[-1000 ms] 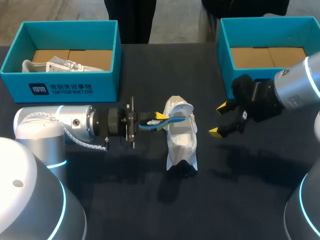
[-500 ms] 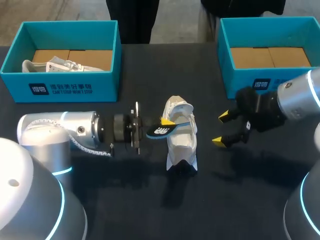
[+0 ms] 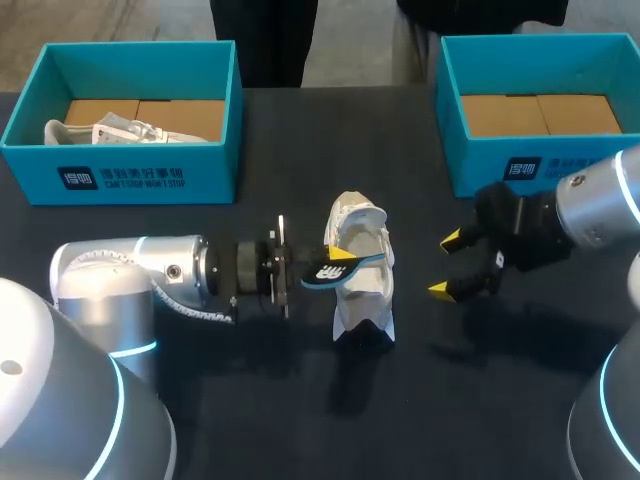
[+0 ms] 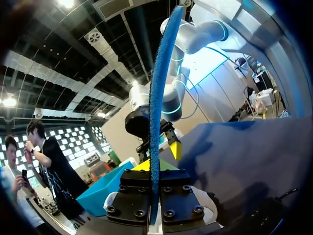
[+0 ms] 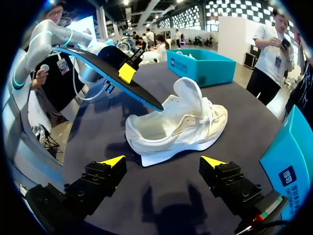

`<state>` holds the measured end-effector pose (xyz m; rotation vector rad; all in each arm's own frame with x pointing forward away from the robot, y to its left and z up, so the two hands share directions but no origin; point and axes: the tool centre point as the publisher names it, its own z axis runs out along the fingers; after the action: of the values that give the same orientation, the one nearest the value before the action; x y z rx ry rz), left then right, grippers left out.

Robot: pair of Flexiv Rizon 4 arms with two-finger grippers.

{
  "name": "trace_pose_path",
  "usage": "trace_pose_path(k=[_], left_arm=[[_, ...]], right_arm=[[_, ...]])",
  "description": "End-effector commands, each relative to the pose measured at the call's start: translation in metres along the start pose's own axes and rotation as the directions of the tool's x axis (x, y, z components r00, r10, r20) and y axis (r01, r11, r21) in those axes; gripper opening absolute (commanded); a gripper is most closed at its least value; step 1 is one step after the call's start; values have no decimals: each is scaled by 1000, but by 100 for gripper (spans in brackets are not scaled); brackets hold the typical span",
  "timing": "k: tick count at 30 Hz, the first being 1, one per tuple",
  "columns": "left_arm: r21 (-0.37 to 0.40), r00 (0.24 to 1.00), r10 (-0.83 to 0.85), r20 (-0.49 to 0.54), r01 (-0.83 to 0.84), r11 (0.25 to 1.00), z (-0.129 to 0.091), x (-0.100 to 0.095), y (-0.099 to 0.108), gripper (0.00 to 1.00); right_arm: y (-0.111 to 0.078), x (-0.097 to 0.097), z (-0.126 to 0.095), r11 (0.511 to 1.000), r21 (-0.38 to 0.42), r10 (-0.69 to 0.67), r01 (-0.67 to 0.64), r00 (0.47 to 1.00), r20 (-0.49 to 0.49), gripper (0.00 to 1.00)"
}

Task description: Take the shoe out of the shoebox, open the shoe tongue, remove and reinsert the insole, then place the shoe into the shoebox

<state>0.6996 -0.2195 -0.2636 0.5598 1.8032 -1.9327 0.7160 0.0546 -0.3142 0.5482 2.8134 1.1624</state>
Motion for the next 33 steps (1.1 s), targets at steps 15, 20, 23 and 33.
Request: trace_pose_path(k=[15,20,23,33], left_arm=[[-4,1000,25,-1,-25,1000,2,1,3,0],[-25,996,85,-15,-85,996,1,-1,5,0],[-15,996,85,-9,-85,996,2,-2,7,0],[6,999,38,-21,-38,999,12,6,17,0]], right_arm=[[0,1,1,1000,1,1,-1,1000,2,100],[0,1,1,1000,1,1,-1,1000,2,100],[0,1,1,1000,1,1,-1,1000,2,100],[0,1,1,1000,1,1,-1,1000,2,100]])
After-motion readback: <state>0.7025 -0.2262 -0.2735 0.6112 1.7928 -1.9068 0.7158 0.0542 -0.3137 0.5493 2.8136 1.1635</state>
